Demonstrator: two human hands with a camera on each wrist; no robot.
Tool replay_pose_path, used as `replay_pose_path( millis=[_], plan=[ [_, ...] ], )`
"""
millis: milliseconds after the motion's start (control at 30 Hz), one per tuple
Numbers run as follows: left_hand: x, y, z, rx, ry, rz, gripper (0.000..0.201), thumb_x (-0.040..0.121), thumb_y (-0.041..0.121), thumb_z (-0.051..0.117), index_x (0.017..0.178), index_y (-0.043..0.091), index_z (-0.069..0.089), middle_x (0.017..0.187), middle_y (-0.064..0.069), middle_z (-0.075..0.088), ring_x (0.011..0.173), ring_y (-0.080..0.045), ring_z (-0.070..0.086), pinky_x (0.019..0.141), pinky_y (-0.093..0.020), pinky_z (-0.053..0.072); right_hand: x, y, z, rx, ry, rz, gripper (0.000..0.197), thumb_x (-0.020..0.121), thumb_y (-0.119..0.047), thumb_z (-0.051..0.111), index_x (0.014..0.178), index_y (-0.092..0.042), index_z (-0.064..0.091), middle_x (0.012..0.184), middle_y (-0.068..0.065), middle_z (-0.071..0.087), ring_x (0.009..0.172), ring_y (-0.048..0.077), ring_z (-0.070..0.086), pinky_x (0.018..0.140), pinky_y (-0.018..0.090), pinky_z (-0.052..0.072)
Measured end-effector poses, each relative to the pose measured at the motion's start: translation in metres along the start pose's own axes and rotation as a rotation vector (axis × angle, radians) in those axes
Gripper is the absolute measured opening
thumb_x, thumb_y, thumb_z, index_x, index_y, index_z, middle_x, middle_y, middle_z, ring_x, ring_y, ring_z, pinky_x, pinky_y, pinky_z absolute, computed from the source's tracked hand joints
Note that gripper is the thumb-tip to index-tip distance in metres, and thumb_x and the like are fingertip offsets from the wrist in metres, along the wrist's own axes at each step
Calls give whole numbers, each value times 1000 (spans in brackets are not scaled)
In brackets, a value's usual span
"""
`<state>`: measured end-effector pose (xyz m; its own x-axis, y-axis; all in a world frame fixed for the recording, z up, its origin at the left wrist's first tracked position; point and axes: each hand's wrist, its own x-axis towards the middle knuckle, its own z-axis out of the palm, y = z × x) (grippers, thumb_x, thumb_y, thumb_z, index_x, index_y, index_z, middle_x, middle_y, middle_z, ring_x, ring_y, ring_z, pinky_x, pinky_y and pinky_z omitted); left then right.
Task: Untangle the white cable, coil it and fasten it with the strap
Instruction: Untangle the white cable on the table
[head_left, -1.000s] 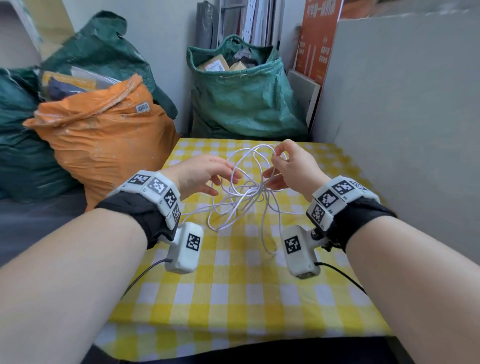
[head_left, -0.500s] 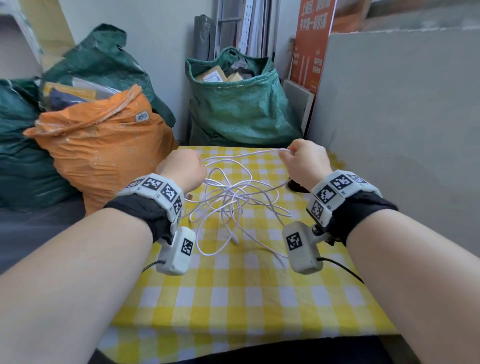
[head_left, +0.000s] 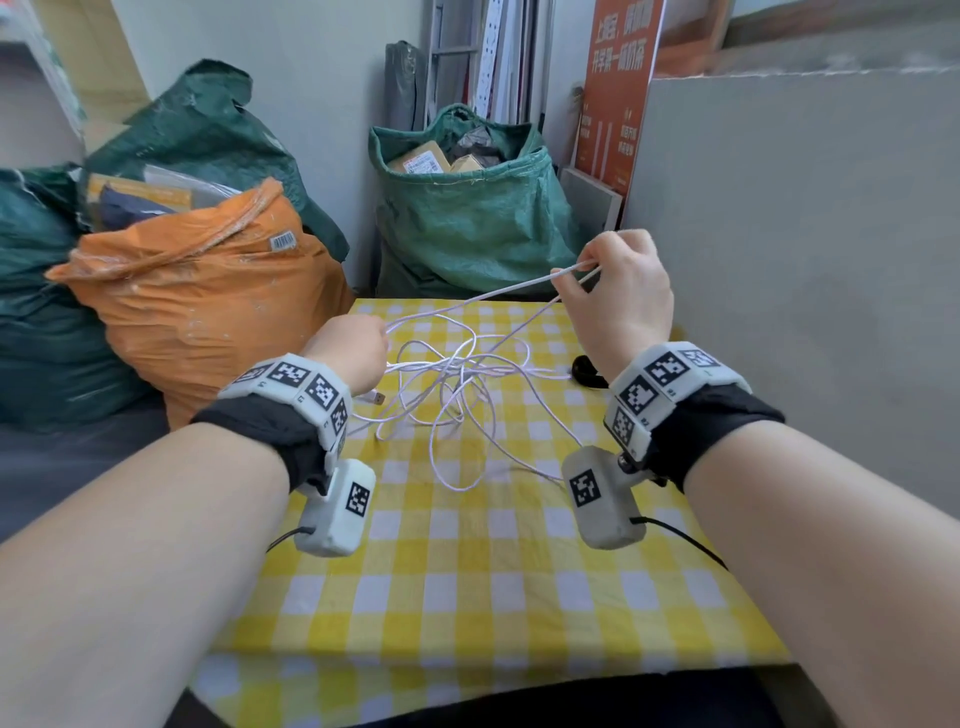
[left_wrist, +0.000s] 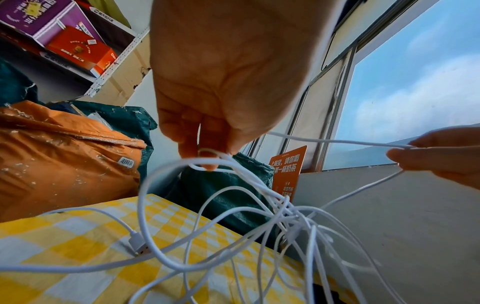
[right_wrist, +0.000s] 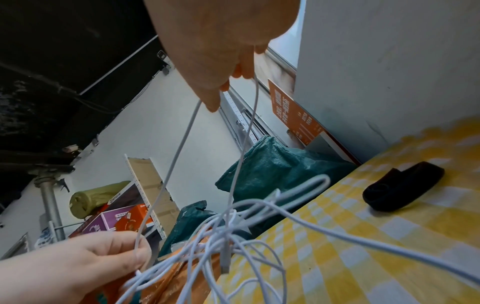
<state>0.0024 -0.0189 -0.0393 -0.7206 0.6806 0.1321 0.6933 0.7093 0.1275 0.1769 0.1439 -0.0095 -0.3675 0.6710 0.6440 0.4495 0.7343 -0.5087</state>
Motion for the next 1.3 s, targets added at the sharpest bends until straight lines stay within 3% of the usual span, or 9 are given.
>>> replay_pose_path(
  millis=[200,367,500,633,800,900,1000,1200,1300],
  plan=[
    [-3,1,-2,-17,72,-10,25,98,14,36,106,5,58,110,-19,61,103,-36,57,82,-39,44,-3,-1,9,-58,-37,-175,17,89,-22,58,94,-7,63,139,11,43,128,29,40,107,40,35],
    [0,-8,-2,-59,174,-36,24,96,9,35,101,1,58,104,-23,61,95,-39,51,73,-38,38,1,1,4,-61,-142,-64,24,96,-17,42,99,-5,63,136,6,50,124,30,47,92,37,44],
    [2,-8,-6,63,151,-70,26,91,6,38,107,3,59,112,-24,60,107,-43,50,84,-42,41,-3,2,10,-232,-232,-203,22,97,-14,41,98,-10,62,152,10,31,140,29,29,113,42,23],
    [0,4,-6,-27,18,10,29,99,12,34,112,0,56,118,-20,58,110,-36,52,85,-36,39,-5,-6,13,40,-247,-184,33,98,-29,45,82,-4,60,121,12,59,116,29,54,88,38,46],
    [2,8,-1,-83,9,30,29,98,15,36,109,3,60,116,-19,60,109,-37,52,85,-35,40,-7,-18,8,-88,-161,-365,28,97,-30,44,94,-11,64,155,8,29,141,31,29,117,43,9],
    [2,7,0,-70,-1,25,26,97,16,37,105,5,60,113,-19,60,107,-37,53,84,-36,41,-8,-15,8,-125,-103,-405,25,95,-27,47,88,-11,64,150,11,35,141,36,27,117,50,10],
    [0,7,-1,-142,-10,24,24,96,15,39,101,4,61,110,-19,61,105,-35,53,80,-34,39,-4,-17,4,11,-269,-339,30,97,-27,46,84,-5,62,122,9,57,121,32,49,98,45,43],
    [-2,20,-7,-242,-20,80,23,94,17,44,98,6,64,109,-15,64,105,-32,53,79,-30,38,-4,-30,3,55,-216,-428,30,99,-26,41,100,-5,63,141,10,47,136,32,35,101,40,38],
    [-1,25,-4,-121,-138,108,19,85,38,56,101,29,62,116,-5,61,117,-28,49,97,-34,36,-5,-36,-1,229,-263,-350,34,98,-28,41,89,-3,61,92,11,66,91,28,59,81,43,47]
  ],
)
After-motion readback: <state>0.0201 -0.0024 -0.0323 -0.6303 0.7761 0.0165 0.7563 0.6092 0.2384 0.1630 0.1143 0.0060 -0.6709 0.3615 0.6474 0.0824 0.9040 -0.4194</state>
